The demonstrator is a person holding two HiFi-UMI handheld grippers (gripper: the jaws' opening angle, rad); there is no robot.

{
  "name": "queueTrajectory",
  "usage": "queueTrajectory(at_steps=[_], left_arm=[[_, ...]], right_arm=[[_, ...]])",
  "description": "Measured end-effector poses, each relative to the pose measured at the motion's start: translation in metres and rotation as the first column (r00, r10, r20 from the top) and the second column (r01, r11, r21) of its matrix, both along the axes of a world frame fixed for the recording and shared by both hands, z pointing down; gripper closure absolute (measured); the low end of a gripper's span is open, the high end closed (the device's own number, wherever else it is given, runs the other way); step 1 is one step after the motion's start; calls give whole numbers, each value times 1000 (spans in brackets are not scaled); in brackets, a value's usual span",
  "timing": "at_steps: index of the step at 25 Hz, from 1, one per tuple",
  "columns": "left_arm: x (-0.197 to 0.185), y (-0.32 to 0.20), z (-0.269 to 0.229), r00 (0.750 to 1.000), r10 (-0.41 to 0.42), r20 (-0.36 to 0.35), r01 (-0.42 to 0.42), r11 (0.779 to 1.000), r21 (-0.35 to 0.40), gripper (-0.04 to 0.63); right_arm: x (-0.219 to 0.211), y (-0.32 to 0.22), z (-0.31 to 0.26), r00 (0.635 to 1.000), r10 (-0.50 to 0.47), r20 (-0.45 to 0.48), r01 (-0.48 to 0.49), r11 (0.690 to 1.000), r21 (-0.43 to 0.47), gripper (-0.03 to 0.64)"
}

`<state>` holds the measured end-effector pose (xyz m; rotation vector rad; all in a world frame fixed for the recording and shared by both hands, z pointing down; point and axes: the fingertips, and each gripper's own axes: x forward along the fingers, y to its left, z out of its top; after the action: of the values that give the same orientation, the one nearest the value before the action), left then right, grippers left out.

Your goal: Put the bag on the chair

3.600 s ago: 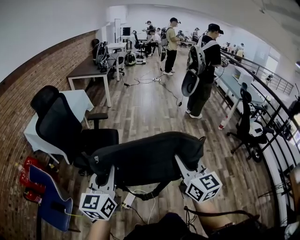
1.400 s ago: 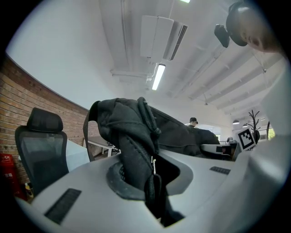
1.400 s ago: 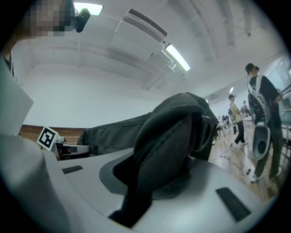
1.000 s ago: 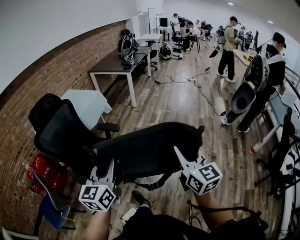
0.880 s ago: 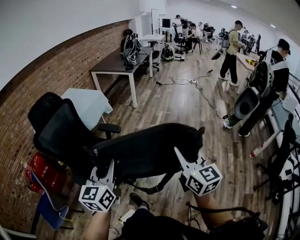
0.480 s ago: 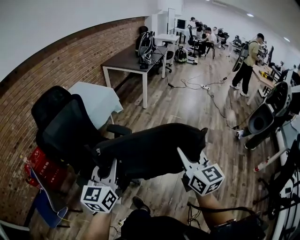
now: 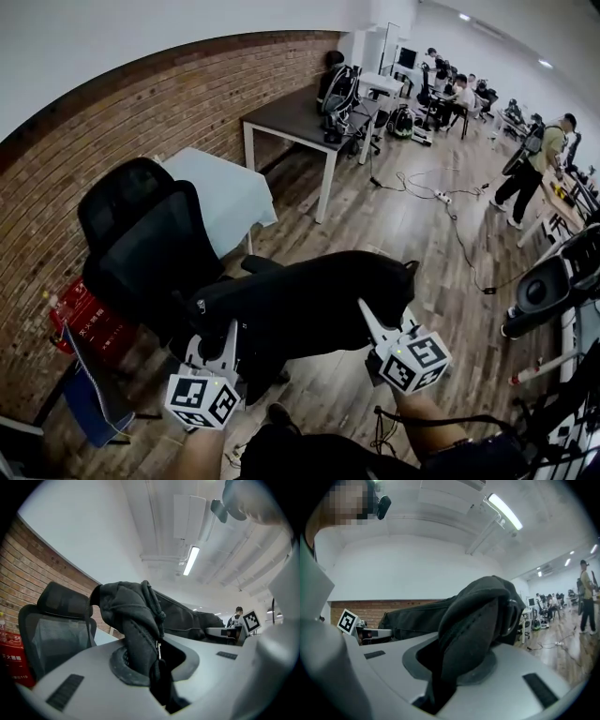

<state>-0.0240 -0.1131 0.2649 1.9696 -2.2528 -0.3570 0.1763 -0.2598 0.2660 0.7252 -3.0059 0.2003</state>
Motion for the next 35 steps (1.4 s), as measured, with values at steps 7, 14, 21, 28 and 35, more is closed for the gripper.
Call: queueTrajectory(at_steps=[7,14,21,28,35], left_arm=[[-67,-4,-3,997,-71,5,71,997,17,543],[-112,7,-7,986,-165,-8,165,986,26,543],[-143,32,-1,960,-280,-24,280,960,4,543],[-173,39,7,914,-405,-23,405,914,-14,543],[-198,27,8,857,-514,-22,514,857,-27,543]], right_arm=[[-80,-21,-2,996,-88,-3,88,996,4,541],[-144,-28,-11,983,-184,-22,184,983,6,541],[-198,-22,-7,953,-302,-32,302,953,6,541],[-254,-31,3,906,-421,-37,421,907,-14,541],[-307,-55,3,846,-532,-45,531,847,-21,541]])
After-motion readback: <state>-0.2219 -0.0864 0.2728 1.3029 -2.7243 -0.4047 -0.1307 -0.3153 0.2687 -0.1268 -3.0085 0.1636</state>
